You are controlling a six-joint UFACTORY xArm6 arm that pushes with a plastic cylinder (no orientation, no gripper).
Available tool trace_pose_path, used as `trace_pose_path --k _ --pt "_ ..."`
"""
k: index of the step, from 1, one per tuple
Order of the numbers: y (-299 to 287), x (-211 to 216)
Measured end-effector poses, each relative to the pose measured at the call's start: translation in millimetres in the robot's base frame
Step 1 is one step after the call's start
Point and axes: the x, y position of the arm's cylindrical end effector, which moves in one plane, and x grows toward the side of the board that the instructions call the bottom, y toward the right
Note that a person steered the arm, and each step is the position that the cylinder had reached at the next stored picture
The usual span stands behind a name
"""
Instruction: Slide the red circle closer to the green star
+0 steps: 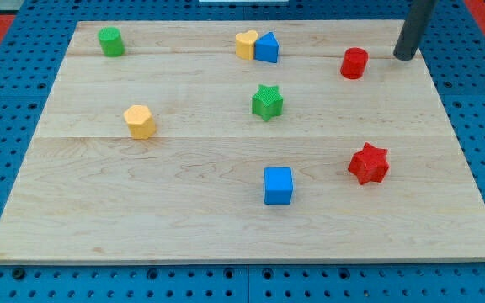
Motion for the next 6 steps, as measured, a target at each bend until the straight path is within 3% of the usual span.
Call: trace_pose_path --k 3,5,6 --pt "-142 49" --pt "-144 91" --pt "-157 70"
